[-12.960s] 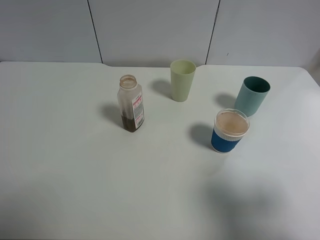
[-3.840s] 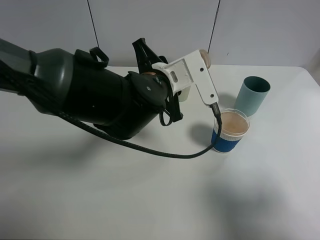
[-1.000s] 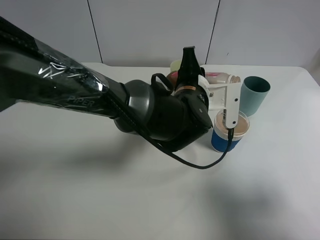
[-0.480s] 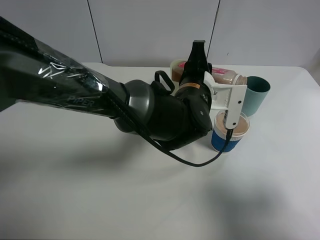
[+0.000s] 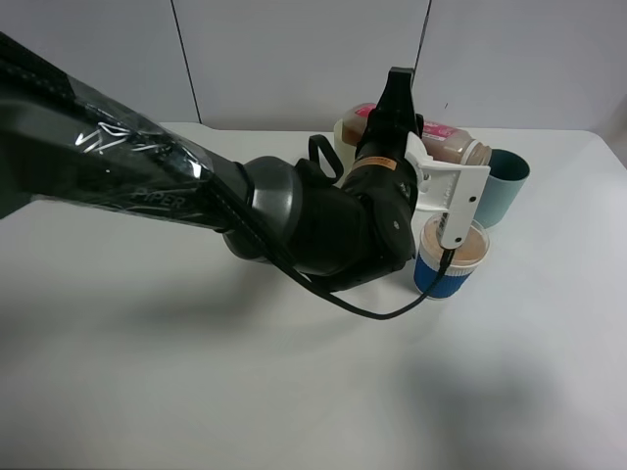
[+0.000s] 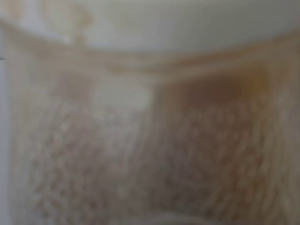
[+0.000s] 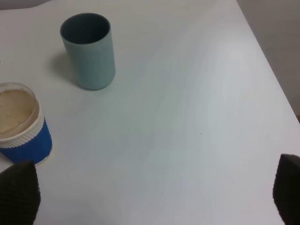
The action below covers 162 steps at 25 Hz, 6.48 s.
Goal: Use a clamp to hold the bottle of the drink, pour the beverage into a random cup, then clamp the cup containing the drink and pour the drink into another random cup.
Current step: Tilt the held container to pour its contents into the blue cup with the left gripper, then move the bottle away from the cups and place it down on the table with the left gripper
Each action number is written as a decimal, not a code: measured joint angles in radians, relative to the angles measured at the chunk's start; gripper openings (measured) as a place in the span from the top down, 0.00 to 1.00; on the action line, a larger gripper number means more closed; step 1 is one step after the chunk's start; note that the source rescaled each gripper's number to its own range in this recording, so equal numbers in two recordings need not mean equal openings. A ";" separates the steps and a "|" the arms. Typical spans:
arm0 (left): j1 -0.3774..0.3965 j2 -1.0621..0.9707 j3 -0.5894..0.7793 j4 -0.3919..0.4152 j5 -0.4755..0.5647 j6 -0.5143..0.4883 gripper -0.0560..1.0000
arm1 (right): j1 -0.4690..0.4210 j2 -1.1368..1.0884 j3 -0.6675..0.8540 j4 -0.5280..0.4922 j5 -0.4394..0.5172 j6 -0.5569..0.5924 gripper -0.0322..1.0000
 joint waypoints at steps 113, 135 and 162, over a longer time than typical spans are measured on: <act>0.004 0.000 0.035 0.183 -0.191 0.175 0.93 | 0.000 0.000 0.000 0.000 0.000 0.000 0.00; 0.004 0.000 0.035 0.347 -0.209 0.189 0.93 | 0.000 0.000 0.000 0.000 0.000 0.000 0.00; 0.040 -0.068 0.075 0.197 0.083 -0.237 0.93 | 0.000 0.000 0.000 0.000 0.000 0.000 0.00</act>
